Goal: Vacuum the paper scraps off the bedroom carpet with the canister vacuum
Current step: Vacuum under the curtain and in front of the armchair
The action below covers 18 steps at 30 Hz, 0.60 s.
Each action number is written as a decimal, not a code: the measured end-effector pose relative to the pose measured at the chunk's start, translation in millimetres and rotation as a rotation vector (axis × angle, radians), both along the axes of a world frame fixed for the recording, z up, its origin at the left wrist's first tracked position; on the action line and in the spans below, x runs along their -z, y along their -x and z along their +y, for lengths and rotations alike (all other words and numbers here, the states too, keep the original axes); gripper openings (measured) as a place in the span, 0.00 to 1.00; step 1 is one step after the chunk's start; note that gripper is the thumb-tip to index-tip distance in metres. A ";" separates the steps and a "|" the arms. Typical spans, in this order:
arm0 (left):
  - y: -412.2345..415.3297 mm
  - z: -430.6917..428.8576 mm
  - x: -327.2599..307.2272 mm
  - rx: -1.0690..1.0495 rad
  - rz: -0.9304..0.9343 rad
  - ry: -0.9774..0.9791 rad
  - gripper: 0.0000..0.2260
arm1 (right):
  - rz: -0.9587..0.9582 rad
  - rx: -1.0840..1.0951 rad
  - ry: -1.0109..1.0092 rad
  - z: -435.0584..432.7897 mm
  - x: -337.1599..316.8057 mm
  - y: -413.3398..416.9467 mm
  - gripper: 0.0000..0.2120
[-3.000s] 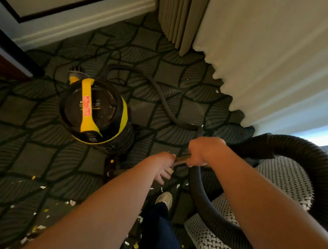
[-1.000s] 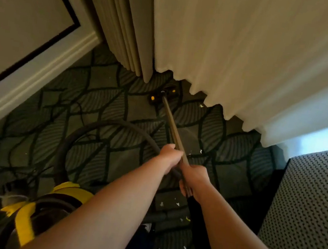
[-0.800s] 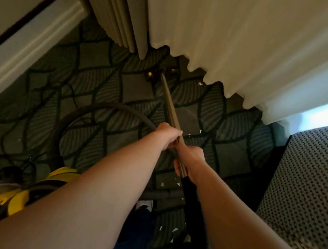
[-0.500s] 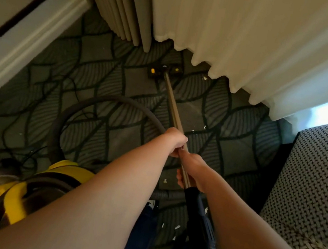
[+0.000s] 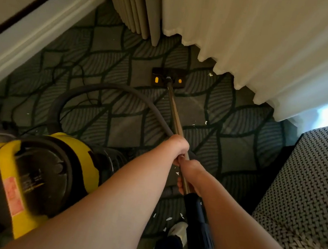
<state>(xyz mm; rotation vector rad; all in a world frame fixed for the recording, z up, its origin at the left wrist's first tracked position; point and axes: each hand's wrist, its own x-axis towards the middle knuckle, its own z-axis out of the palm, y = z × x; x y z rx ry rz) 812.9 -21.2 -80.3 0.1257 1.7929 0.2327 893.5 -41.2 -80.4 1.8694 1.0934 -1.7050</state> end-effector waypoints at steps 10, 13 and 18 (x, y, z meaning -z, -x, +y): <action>-78.4 -34.6 0.5 -0.025 0.035 -0.010 0.14 | -0.055 -0.112 0.006 -29.3 -12.3 -79.2 0.23; -92.5 -45.4 -7.0 -0.003 0.023 -0.003 0.14 | -0.050 -0.118 0.023 -40.2 -17.9 -95.0 0.24; -112.1 -69.6 -10.3 -0.033 -0.040 0.021 0.16 | -0.040 -0.110 0.039 -60.1 -31.7 -118.5 0.20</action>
